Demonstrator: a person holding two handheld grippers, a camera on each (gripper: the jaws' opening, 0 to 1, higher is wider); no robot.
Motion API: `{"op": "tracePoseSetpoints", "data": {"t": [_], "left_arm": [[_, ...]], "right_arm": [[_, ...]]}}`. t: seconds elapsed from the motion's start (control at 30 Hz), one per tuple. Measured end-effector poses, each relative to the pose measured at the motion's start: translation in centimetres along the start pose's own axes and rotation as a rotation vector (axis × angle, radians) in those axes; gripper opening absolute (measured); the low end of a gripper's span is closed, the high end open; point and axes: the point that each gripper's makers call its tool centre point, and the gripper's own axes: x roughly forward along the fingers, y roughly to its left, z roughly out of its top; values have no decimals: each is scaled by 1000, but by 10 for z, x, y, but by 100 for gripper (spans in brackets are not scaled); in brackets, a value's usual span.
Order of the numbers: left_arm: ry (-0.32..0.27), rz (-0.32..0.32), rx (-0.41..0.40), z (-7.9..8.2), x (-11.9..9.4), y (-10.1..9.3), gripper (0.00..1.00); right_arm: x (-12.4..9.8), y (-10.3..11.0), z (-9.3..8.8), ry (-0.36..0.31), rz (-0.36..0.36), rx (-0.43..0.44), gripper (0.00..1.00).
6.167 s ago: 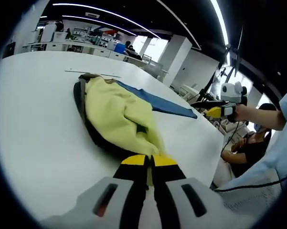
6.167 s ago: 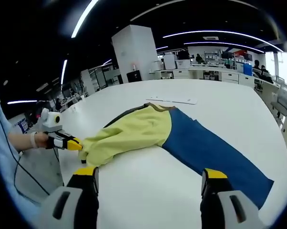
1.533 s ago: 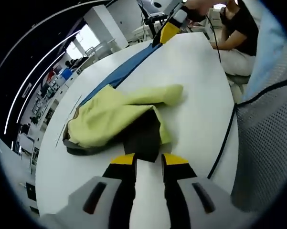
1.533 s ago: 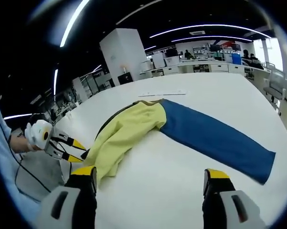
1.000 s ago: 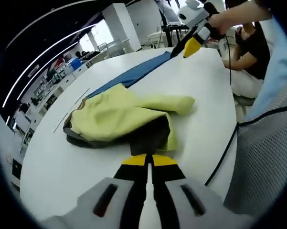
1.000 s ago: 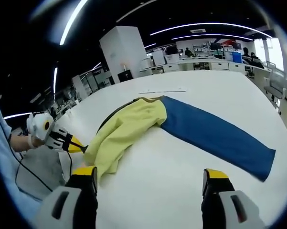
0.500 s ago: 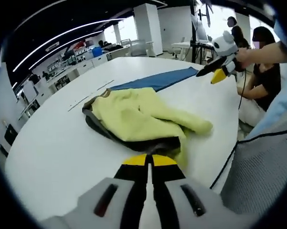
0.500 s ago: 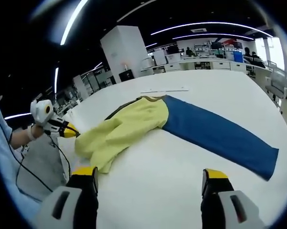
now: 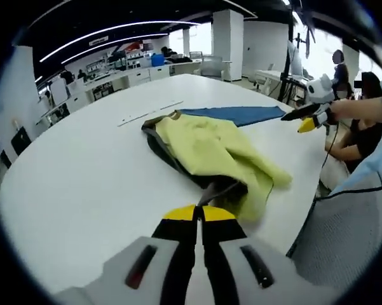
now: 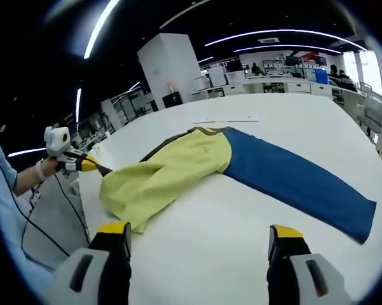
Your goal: Fold the garment on the visible template until the final outline fits inside the template.
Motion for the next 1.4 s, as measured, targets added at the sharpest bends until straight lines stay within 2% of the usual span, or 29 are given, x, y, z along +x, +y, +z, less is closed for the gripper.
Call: {"op": "tracePoseSetpoints", "data": {"t": [0.13,0.3,0.5,0.6,0.77,0.9,0.97,1.03,1.2,1.33,1.4], "left_arm": [[8,23,-72,-9,-11,22,0],[30,60,-118,-21,-26,51,0],[4,80,-297,-23,-39,84,0],[2,114,-312,-28,-44,103,0],[-23,127,-405,-34,-47,123,0],[-14,132,-410,-39,-49,133,0],[-21,140,-400,-33,-53,139,0],[-52,129,-411,-20,-59,136,0],[-57,141,-378,-6,-68,144,0],[-54,161,-360,-3,-76,157,0],[-49,165,-373,-6,-77,168,0]], "right_arm": [[0,0,1,-4,-2,1,90],[0,2,4,-8,-2,-3,90],[2,4,5,0,-2,-2,90],[3,6,4,3,-3,-3,90],[2,6,4,7,-8,0,90],[-2,7,5,7,-15,-3,90],[-5,7,6,4,-22,-1,90],[-6,7,5,4,-30,4,90],[-5,13,1,3,-32,8,90],[-5,19,-1,1,-28,12,90],[-6,19,-3,4,-30,12,90]]}}
